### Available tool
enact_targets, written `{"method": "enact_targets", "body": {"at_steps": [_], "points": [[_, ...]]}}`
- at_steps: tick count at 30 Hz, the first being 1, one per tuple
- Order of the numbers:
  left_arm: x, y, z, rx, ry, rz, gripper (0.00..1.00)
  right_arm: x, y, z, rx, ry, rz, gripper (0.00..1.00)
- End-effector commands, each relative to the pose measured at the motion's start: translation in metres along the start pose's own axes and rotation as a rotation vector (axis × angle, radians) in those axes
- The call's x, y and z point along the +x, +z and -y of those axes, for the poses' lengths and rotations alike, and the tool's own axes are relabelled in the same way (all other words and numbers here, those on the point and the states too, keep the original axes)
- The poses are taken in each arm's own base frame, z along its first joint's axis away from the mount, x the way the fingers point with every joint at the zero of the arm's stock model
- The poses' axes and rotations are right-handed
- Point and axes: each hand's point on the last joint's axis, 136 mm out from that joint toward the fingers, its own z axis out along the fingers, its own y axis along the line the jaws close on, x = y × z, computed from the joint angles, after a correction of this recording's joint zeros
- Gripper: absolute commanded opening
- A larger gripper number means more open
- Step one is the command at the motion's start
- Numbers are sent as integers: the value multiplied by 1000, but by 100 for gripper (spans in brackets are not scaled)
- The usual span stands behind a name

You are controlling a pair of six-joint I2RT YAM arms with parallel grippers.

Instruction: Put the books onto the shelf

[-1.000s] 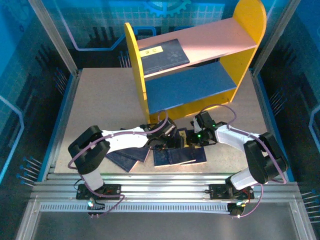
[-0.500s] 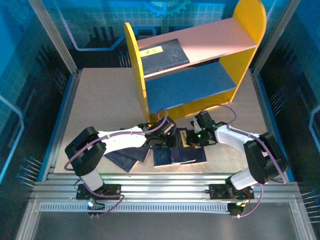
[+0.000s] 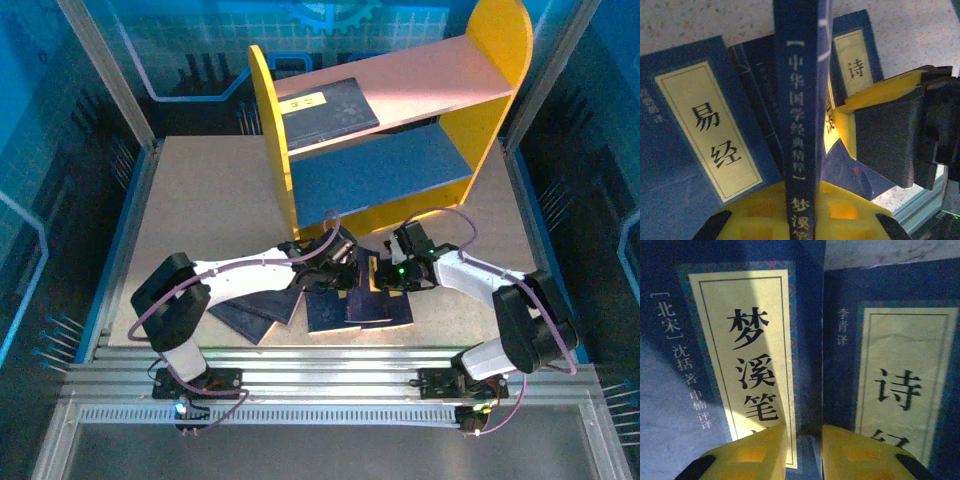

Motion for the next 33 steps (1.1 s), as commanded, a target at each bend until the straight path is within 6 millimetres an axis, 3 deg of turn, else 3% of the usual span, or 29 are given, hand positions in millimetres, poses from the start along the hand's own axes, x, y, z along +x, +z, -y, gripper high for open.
{"method": "enact_targets", "body": {"at_steps": [1, 8, 13, 17, 23, 28, 30, 33], "points": [[-20, -18, 32, 59, 89, 43, 0, -14, -29, -4, -12, -27, 60, 28], [-48, -100, 76, -2, 315, 137, 0, -55, -119, -13, -50, -63, 303, 35], [-84, -177, 117, 54, 373, 291, 0, -80, -194, -31, -88, -109, 490, 39], [-115, -247, 161, 165, 430, 467, 0, -88, -239, -51, -132, -150, 590, 42], [-166, -335, 191, 167, 469, 786, 0, -90, -293, -85, -262, -185, 713, 52], [-196, -386, 211, 216, 443, 1019, 0, -101, -331, -125, -503, -179, 818, 58], [-203, -398, 218, 250, 430, 1078, 0, -107, -343, -136, -591, -166, 853, 61], [-207, -408, 232, 317, 437, 1121, 0, -115, -360, -152, -707, -164, 911, 74]]}}
